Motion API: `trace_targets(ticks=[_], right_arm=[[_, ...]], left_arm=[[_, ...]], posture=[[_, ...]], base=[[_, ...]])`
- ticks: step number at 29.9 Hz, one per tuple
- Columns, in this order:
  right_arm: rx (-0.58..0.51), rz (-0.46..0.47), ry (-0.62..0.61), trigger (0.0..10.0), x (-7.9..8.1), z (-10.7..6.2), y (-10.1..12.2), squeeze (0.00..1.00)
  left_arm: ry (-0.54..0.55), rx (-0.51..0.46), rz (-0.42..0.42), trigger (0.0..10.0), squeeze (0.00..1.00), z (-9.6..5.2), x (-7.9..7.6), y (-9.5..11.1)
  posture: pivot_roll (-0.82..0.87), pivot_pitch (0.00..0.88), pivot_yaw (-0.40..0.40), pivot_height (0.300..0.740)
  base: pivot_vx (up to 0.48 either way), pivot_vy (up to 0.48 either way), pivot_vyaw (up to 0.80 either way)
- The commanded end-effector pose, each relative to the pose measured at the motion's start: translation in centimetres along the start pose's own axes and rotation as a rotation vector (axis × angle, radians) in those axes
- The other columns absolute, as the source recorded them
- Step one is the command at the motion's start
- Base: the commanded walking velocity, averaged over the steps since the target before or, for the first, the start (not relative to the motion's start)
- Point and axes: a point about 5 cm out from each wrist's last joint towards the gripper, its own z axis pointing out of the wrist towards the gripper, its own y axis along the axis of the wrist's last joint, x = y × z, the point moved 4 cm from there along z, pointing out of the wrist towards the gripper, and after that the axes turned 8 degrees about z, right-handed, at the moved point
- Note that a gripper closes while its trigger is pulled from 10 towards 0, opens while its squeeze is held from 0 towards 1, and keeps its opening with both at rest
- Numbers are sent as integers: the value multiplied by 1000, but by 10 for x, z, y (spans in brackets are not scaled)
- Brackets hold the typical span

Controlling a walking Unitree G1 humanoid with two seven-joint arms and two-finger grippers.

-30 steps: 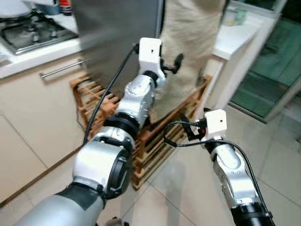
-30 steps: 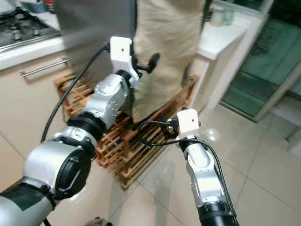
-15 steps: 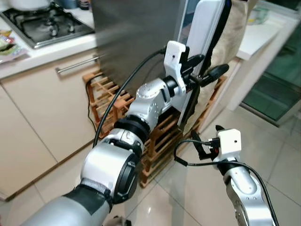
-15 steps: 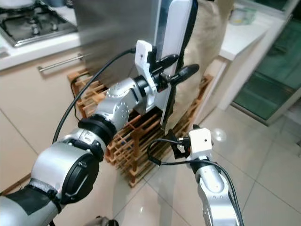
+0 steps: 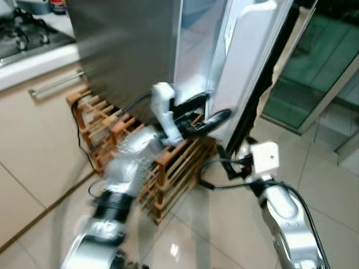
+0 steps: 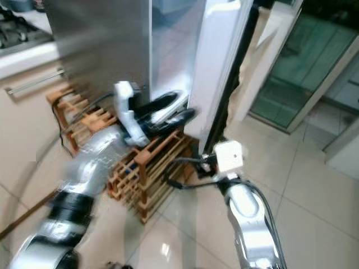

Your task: Restocking fridge

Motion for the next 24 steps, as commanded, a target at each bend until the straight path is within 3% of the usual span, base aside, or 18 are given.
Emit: trace_targets(ticks=[1, 2, 3, 4, 6, 8, 10, 11, 14, 20, 21, 23, 24], right_arm=[[1, 25, 34, 10000, 5, 6, 3, 0], [-3, 32, 46, 10000, 7, 8, 5, 0], [-14, 46, 61, 10000, 8, 18, 8, 0], [-14, 46, 61, 10000, 8, 18, 8, 0], [-23, 45, 65, 10000, 8, 28, 11, 0], [-25, 42, 66, 10000, 8, 30, 11, 0], [-29, 25, 12, 10000, -8, 45, 13, 0], [-29, 20, 1, 10000, -12, 48, 13, 0], [-24, 9, -32, 10000, -25, 55, 14, 0], [-26, -76, -155, 10000, -73, 59, 25, 0], [-26, -76, -155, 10000, -73, 59, 25, 0], [-21, -172, -271, 10000, -106, 52, 32, 0], [-21, -172, -271, 10000, -106, 52, 32, 0]], left_arm=[[-2, -29, 29, 10000, 0, 0, -6, 17], [39, -9, 57, 10000, 0, -7, -3, 17], [196, 41, 71, 10000, 0, -24, 12, 8], [196, 41, 71, 10000, 0, -24, 12, 8], [365, 101, 84, 10000, 0, -38, 29, -7], [398, 120, 90, 10000, 0, -41, 33, -10], [595, 181, 103, 10000, 0, -55, 47, -25], [633, 192, 109, 10000, 0, -57, 50, -26], [674, 225, 128, 10000, 0, -60, 52, -31], [858, 384, 309, 10000, 0, -81, 72, -44], [858, 384, 309, 10000, 0, -81, 72, -44], [922, 423, 319, 10000, 0, -92, 78, -51], [922, 423, 319, 10000, 0, -92, 78, -51]], posture=[[-26, 0, -66, 740], [-26, 0, -66, 740], [-11, 0, -68, 740], [-11, 0, -68, 740], [-6, 0, -66, 740], [-6, 0, -66, 740], [3, 0, -56, 740], [3, 0, -51, 740], [0, 0, -39, 740], [-10, 0, -30, 740], [-10, 0, -30, 740], [-23, 0, -25, 740], [-23, 0, -25, 740]], base=[[0, 0, 0], [0, 0, 0], [0, 0, 0], [0, 0, 0], [0, 0, 0], [0, 0, 0], [0, 0, 0], [0, 0, 0], [0, 0, 0], [0, 0, 0], [0, 0, 0], [0, 0, 0], [0, 0, 0]])
